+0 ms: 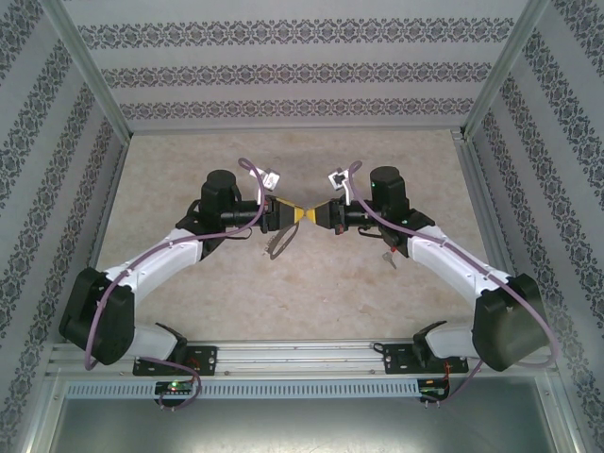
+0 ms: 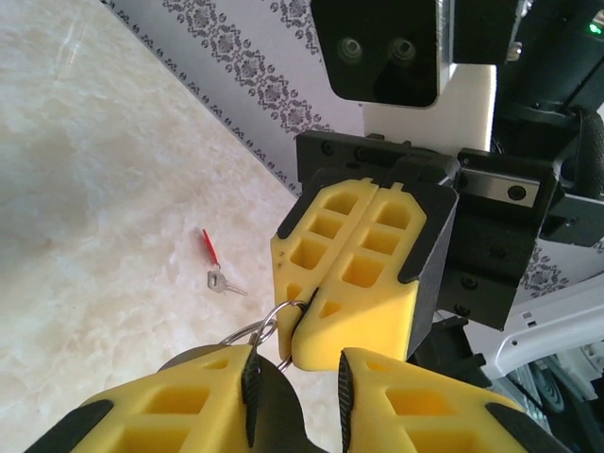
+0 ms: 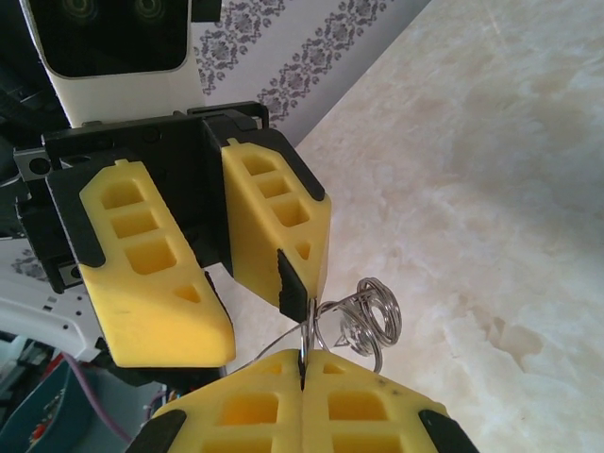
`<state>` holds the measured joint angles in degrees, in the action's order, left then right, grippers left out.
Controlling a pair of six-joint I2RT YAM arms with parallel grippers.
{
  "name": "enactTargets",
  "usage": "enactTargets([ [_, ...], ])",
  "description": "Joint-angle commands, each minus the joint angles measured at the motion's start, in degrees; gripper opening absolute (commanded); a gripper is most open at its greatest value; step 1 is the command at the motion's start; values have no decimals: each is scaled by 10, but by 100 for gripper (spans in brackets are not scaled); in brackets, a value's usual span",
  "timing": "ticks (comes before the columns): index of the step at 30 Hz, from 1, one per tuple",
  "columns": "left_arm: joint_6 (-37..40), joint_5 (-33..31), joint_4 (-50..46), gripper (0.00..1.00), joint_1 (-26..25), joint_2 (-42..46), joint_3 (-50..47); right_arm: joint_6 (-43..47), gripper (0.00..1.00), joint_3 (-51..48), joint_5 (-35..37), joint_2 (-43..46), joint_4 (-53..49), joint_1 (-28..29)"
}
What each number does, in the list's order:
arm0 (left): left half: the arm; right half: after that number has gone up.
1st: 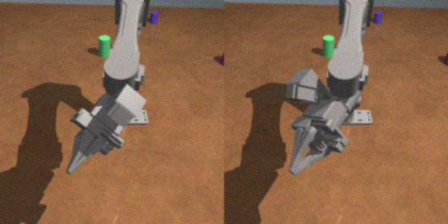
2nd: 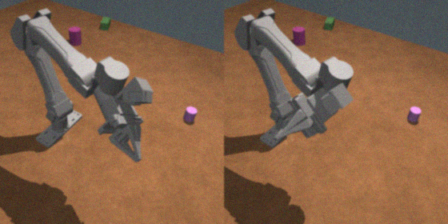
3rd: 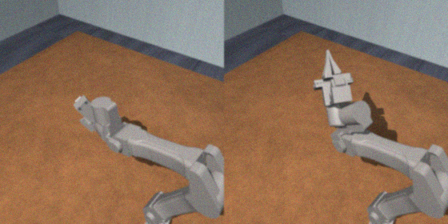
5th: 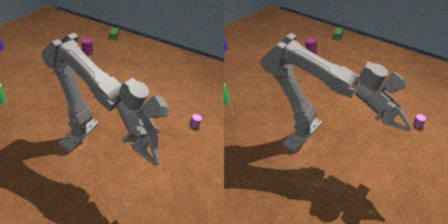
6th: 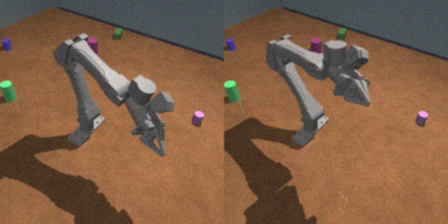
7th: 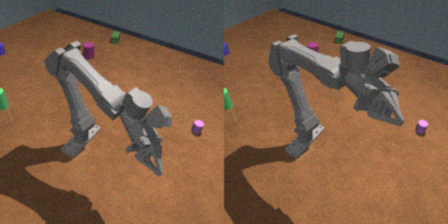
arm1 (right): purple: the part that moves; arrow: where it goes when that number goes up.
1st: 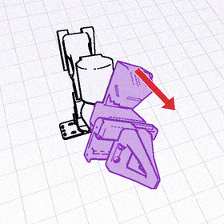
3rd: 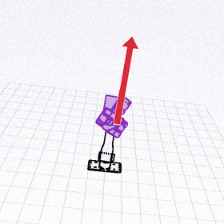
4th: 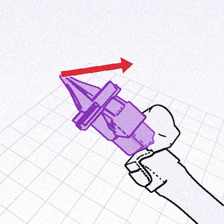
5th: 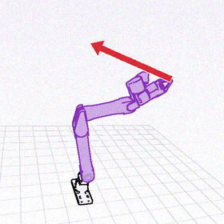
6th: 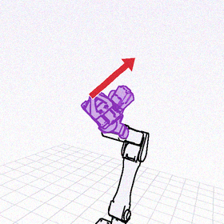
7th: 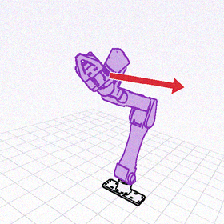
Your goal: Put the keys on the keyring
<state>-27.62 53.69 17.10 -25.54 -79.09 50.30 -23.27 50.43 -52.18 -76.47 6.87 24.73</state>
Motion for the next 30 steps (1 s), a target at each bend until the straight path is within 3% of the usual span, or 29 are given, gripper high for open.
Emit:
enactTargets([
  [1, 65, 5, -62, 31, -14, 20, 27, -6, 0, 28, -60, -12, 14, -8],
  [12, 108, -12, -99, 38, -13, 34, 38, -5, 0, 47, -115, -34, 3, -10],
  [18, 117, -45, -119, 55, -13, 35, 39, 3, 0, 44, -109, -21, -7, -10],
  [23, 102, -35, -84, 53, -13, 37, 30, 8, 0, 40, -101, -16, -12, -10],
  [30, 38, 32, -21, 45, -13, 25, 29, 7, 0, 40, -93, -14, -9, -10],
])
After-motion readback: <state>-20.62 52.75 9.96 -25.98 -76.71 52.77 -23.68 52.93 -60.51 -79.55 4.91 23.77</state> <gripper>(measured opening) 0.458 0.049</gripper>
